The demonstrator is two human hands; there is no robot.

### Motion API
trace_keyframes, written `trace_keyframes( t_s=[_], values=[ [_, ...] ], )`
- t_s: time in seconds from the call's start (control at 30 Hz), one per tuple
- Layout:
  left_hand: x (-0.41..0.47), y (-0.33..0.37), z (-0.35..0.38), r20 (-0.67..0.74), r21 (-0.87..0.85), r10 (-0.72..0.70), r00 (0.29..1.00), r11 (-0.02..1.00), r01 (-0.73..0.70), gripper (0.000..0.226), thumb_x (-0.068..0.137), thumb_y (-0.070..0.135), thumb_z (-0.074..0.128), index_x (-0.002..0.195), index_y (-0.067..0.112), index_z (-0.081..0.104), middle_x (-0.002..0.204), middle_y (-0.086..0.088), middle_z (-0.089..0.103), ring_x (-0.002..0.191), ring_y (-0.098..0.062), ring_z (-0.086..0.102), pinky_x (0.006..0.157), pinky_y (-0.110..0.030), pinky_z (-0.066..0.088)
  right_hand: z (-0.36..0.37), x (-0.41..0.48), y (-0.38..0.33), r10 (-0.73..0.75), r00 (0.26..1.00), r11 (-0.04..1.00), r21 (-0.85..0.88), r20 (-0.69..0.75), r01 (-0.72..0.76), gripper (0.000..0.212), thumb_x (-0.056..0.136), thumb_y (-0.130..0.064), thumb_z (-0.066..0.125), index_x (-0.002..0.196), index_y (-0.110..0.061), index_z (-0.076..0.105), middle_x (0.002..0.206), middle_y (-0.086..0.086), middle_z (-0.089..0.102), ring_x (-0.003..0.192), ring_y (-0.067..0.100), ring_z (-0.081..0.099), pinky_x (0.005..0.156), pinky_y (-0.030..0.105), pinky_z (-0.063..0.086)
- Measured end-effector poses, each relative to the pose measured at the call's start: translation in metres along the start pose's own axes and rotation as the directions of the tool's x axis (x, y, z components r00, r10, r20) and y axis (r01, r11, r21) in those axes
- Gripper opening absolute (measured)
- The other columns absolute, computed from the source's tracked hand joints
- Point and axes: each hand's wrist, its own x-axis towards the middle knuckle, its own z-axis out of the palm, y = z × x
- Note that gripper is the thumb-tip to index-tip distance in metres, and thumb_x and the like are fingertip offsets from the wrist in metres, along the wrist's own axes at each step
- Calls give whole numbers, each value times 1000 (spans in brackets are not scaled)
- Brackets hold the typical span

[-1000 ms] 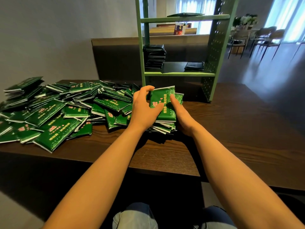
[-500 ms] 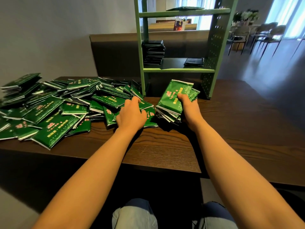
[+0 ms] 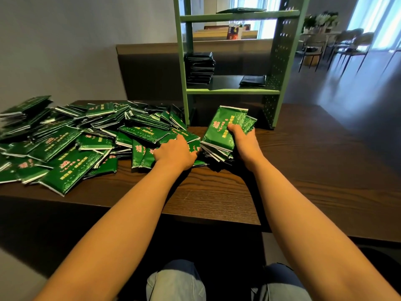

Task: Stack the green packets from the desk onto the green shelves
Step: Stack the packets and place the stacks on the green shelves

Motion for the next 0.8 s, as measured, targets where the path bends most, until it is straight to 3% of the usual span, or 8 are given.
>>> trace_keyframes(
  t_s=[0.17, 0.27, 0.37, 0.43, 0.53, 0.63, 0.73, 0.8],
  values=[
    [-1, 6, 0, 5, -51, 0, 1000, 999, 1, 57, 94, 51, 58, 134, 14, 42, 128, -12, 58, 117, -37, 56, 86, -43, 41, 1, 1, 1, 10, 1000, 1000, 12, 5, -10, 87, 61, -63, 71, 133, -23, 44, 123, 2, 70, 109, 23, 71, 104, 52, 53],
    [1, 7, -2, 29, -262, 19, 999, 965, -10, 42, 91, 33, 65, 125, 20, 44, 120, -9, 59, 107, -33, 57, 80, -39, 39, -2, 6, 1, 26, 1000, 996, 81, -9, -25, 84, 63, -59, 74, 133, -22, 47, 123, 4, 72, 108, 24, 73, 102, 53, 55],
    [3, 4, -10, 63, -658, 38, 997, 753, 13, 29, 89, 13, 64, 112, 21, 49, 108, -9, 59, 90, -27, 61, 72, -39, 54, -7, 9, 0, 58, 998, 985, 163, -8, -56, 85, 64, -54, 76, 137, -19, 50, 122, 8, 74, 105, 27, 75, 98, 55, 57],
    [3, 2, -21, 65, -793, 38, 997, 609, 28, 27, 89, 6, 61, 112, 18, 53, 102, -10, 58, 88, -27, 64, 77, -48, 60, -7, 8, -1, 73, 997, 979, 189, 5, -73, 88, 64, -52, 77, 140, -17, 49, 122, 10, 73, 104, 27, 76, 94, 54, 60],
    [4, -2, -34, 52, -886, 35, 998, 463, 30, 31, 88, -3, 59, 114, 15, 55, 101, -11, 59, 82, -24, 66, 76, -48, 61, -6, 6, -3, 81, 996, 977, 194, 21, -83, 88, 64, -51, 76, 140, -17, 47, 123, 11, 73, 102, 27, 76, 89, 51, 62],
    [7, -8, -39, 46, -953, -16, 999, 299, 49, 35, 89, -6, 58, 116, 14, 57, 106, -13, 60, 81, -22, 68, 53, -31, 59, -8, 7, -2, 90, 996, 978, 187, 9, -90, 87, 66, -52, 77, 139, -19, 47, 123, 10, 73, 103, 28, 76, 94, 56, 59],
    [13, -14, -35, 66, -983, -100, 993, 166, 82, 31, 90, -3, 57, 110, 18, 66, 110, -11, 63, 92, -24, 68, 54, -26, 57, -7, 4, -4, 96, 995, 985, 143, -3, -95, 89, 61, -57, 76, 138, -22, 45, 124, 7, 72, 105, 26, 74, 97, 55, 58],
    [13, -14, -31, 154, -987, -125, 980, 16, 157, 29, 91, -3, 54, 103, 18, 71, 103, -9, 67, 85, -19, 68, 52, -23, 56, -4, 1, -6, 84, 996, 991, 103, -4, -83, 93, 58, -59, 74, 137, -22, 43, 124, 5, 70, 106, 25, 73, 98, 52, 58]
  ],
)
